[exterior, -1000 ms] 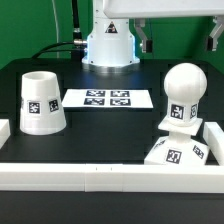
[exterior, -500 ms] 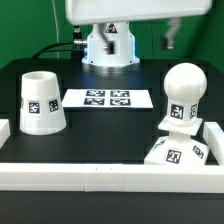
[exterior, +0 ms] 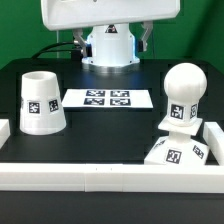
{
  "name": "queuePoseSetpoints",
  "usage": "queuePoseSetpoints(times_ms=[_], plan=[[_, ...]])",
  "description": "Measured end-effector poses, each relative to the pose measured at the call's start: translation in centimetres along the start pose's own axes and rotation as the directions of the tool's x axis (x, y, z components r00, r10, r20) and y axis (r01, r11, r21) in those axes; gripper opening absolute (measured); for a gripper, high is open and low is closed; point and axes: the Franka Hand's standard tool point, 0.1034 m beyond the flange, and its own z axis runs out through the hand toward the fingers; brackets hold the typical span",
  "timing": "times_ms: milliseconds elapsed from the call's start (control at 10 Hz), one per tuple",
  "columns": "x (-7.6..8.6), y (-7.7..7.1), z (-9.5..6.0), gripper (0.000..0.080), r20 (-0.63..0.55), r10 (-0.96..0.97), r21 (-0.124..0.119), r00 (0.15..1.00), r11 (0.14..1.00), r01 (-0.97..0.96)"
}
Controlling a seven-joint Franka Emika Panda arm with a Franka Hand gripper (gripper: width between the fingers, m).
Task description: Assemble lamp
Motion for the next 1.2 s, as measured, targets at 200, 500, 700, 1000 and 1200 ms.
queuePoseSetpoints(times_ms=[200, 500, 700, 1000, 1200], plan=[[-1.2, 1.4, 0.4, 0.0699, -0.008, -0.044, 0.004, 0.999, 0.999, 0.044], [-5.5, 5.3, 0.5, 0.0699, 0.019, -0.067, 0.010, 0.998, 0.998, 0.067], [-7.1, 6.9, 1.1, 0.0699, 0.032, -0.088, 0.012, 0.996, 0.996, 0.088], [-8.0, 8.6, 2.3, 0.0699, 0.047, -0.115, 0.012, 0.992, 0.993, 0.115], [-8.3, 9.3, 3.3, 0.0699, 0.051, -0.123, 0.005, 0.991, 0.992, 0.123]])
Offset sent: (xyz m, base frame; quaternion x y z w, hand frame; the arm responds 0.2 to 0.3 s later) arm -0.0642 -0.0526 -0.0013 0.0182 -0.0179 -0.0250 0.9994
